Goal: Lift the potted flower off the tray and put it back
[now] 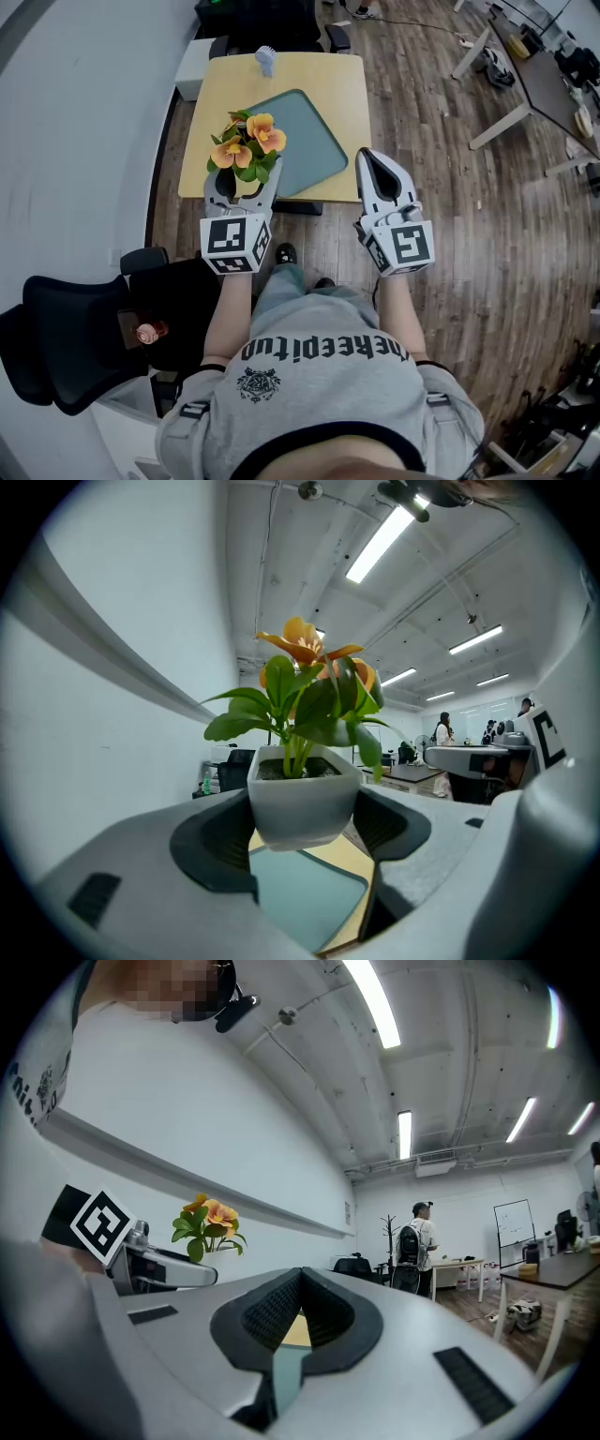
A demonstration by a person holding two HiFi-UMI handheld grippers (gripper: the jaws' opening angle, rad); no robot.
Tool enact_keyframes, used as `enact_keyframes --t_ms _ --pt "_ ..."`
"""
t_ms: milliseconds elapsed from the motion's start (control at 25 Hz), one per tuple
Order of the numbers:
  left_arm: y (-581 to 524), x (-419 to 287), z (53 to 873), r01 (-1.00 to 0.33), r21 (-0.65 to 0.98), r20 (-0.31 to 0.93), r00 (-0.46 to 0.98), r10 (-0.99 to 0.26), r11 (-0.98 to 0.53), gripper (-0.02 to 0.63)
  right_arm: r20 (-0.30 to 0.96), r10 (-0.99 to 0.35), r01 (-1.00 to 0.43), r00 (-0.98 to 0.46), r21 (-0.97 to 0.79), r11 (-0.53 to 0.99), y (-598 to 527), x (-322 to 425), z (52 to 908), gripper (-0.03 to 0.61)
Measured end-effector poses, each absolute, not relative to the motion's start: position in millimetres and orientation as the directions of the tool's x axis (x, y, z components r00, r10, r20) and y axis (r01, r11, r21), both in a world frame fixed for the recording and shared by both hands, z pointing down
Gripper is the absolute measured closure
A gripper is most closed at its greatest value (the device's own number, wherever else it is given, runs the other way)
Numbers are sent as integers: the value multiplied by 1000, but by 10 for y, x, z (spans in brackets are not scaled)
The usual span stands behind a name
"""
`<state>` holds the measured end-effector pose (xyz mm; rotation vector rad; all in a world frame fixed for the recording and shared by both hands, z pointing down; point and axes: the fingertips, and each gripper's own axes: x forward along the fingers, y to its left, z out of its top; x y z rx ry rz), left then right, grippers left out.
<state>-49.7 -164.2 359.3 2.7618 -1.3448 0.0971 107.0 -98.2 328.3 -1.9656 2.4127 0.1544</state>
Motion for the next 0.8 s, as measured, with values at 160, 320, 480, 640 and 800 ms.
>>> enact_keyframes --t_ms 160,320,480,640,800 --pt "-1824 -397 3605 -773 47 89 634 -769 -632 278 -80 -978 -981 -191 64 186 -1069 1117 3270 577" --pt "-2009 -292 3687 -755 54 99 655 -749 -653 278 -73 -983 -985 -166 61 161 -1172 1168 3296 577" --pt "-2204 -187 3796 -738 51 116 674 -730 -673 278 -63 -987 -988 -145 69 141 -1301 1207 3313 577" --pt "-2381 -108 3922 -716 55 141 696 -704 -696 278 -53 -992 -992 -113 61 109 -1420 1239 3350 577" --pt "-2535 -11 4056 -697 62 165 713 -682 -714 278 -47 -994 -994 -95 60 92 -1524 1275 3366 577"
